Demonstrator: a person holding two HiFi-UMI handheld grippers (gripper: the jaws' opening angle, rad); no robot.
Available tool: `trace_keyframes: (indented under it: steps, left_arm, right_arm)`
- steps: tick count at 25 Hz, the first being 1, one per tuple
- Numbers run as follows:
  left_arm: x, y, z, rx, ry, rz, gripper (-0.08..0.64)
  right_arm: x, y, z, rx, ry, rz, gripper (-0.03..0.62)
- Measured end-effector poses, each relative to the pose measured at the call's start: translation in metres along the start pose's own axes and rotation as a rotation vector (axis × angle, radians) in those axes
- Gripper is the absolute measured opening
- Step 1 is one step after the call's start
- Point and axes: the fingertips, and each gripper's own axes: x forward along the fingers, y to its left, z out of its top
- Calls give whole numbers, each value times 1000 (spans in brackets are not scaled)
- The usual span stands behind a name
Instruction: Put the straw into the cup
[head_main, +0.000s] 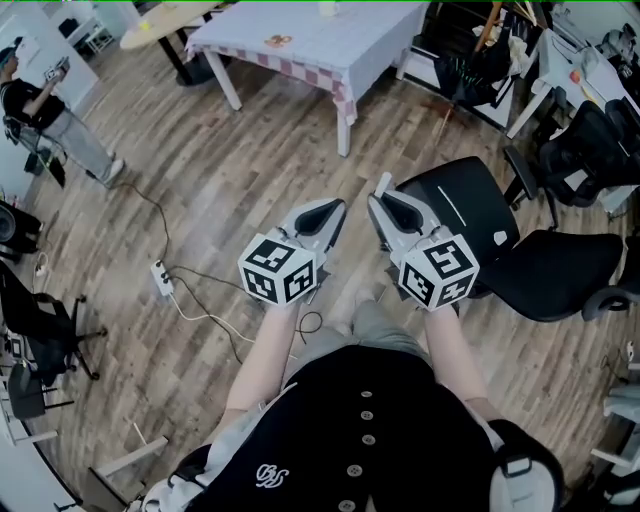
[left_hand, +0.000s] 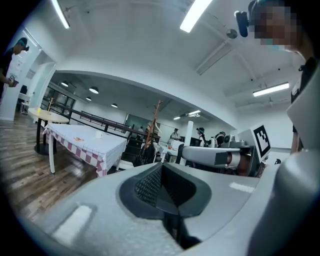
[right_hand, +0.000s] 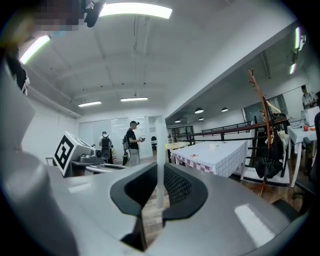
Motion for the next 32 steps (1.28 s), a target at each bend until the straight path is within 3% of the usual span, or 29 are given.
trace_keyframes:
  steps: [8,14,23,32]
  left_arm:
    - [30,37,14,3,-29,8,-2]
    - [79,80,23,-7,-22,12,-2]
    - [156,145,75,18,-44,41,-2]
    - [216,193,82,-14,-30,65,-2]
  right_arm:
    - [33,-34,3,2,-15,-9,41]
    - [82,-86,11,10,-24,2,40]
    - [158,-161,48,14,-43,40,40]
    - [202,-223,56,18,-15,58,40]
